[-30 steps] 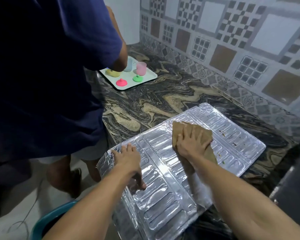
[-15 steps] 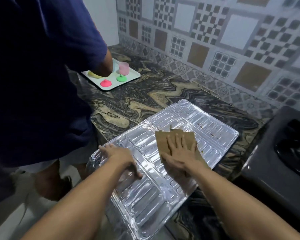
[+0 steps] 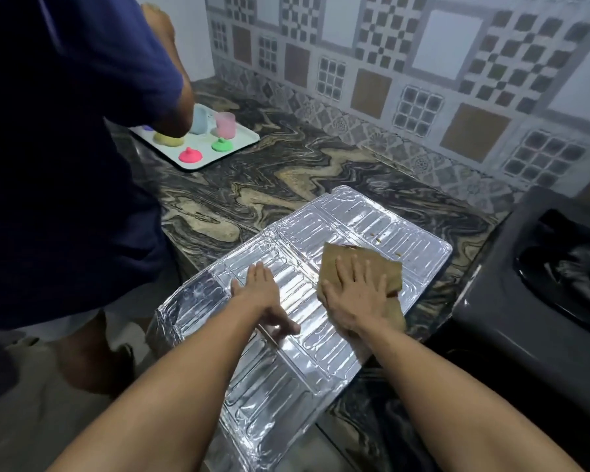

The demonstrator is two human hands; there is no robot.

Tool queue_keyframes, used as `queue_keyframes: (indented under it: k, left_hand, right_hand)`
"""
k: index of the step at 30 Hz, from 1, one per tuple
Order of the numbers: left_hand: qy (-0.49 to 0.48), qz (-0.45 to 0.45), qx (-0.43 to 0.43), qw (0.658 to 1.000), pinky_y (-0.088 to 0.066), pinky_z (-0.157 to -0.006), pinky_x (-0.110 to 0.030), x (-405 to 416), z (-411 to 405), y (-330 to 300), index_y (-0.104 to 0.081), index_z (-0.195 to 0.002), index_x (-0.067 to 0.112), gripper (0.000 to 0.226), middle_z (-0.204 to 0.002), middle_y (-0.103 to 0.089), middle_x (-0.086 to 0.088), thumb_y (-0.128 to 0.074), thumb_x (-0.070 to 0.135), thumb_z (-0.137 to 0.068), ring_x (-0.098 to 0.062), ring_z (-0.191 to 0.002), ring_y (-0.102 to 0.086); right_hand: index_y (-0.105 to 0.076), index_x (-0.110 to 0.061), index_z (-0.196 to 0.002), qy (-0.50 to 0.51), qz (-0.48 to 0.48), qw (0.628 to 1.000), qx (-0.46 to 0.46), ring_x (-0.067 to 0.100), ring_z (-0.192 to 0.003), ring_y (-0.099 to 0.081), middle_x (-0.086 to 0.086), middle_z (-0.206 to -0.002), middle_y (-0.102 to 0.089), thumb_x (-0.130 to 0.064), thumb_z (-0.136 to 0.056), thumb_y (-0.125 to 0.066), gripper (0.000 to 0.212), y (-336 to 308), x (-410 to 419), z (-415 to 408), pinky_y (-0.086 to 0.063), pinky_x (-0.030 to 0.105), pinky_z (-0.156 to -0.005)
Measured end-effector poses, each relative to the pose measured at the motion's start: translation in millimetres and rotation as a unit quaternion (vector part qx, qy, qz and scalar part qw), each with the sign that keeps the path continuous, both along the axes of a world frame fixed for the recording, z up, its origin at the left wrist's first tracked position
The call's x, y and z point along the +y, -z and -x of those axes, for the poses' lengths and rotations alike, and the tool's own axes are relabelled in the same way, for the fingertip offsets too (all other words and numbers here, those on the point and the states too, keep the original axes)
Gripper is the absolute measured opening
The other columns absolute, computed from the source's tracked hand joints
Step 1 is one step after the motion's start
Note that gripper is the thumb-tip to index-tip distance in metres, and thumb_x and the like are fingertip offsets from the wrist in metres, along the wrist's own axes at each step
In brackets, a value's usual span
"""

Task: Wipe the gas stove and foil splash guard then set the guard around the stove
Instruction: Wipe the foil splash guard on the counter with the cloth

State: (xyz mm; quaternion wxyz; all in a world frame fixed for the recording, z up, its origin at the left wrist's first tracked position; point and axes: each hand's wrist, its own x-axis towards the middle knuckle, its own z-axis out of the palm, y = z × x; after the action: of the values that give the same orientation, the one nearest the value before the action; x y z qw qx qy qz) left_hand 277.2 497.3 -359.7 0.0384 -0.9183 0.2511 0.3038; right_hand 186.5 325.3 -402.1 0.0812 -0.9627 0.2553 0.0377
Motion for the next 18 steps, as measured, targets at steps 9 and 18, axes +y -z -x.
queue_keyframes:
  k: [9, 18]
  left_hand:
    - [-0.005, 0.007, -0.009, 1.0, -0.001, -0.115, -0.059, -2, 0, 1, 0.019, -0.147, -0.002, 0.149, -0.156, 0.025, -0.018, -0.073, 0.072, -0.057, -0.033, -0.146, 0.017]
    - [0.027, -0.002, -0.029, 0.999, -0.019, -0.115, -0.057, -1, -3, 2, 0.002, -0.15, -0.003, 0.148, -0.16, 0.008, -0.018, -0.07, 0.08, -0.05, -0.035, -0.148, 0.001]
  right_hand:
    - [0.012, -0.041, -0.15, -0.035, -0.027, 0.999, 0.001, 0.029, -0.145, 0.021, 0.0, -0.159, 0.021, -0.066, -0.092, -0.002, 0.065, 0, 27, 18, 0.012, 0.061, -0.114]
    - [-0.002, -0.041, -0.152, 0.203, -0.004, 0.979, -0.002, 0.029, -0.149, 0.005, 0.002, -0.163, 0.005, -0.069, -0.088, -0.009, 0.07, 0, -19, 11, 0.002, 0.059, -0.115]
